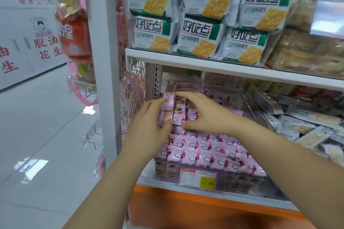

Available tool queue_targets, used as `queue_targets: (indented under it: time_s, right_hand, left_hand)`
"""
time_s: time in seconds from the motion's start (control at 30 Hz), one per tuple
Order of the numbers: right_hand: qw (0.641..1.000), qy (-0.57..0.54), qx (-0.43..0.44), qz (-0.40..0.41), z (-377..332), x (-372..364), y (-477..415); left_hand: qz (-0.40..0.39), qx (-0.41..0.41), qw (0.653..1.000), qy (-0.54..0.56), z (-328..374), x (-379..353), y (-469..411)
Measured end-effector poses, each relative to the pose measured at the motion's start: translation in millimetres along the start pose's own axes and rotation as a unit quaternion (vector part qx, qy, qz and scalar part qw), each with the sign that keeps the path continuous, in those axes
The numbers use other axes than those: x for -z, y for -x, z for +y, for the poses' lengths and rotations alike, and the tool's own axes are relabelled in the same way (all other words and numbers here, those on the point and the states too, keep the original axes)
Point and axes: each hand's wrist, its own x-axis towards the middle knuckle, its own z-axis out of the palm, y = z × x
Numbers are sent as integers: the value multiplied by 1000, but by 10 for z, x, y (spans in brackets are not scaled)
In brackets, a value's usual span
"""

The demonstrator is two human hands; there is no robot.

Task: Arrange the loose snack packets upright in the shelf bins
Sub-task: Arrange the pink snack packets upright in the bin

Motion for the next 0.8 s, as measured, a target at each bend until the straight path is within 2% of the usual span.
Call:
queue_targets:
  time_s: [0.13,0.2,0.43,0.63,0.8]
  right_hand:
    - [999,-17,6,-45,-13,-69,-111]
    - [999,-20,13,-33,-11,-109,-132]
    - [991,-119,15,57,-82,-105,7]
    - [966,-170,1,193,-108,-58,234]
    - [950,-275,-7,146,-163,137,433]
  left_hand:
    - [-35,4,999,21,-24,-41,-49]
    - [-40,-3,999,25,-20,-75,-77]
    - [30,-14,992,120,76,-55,-106]
    - [43,-76,983,159,234,54,7]
    - [18,-102,991,82,193,184,30]
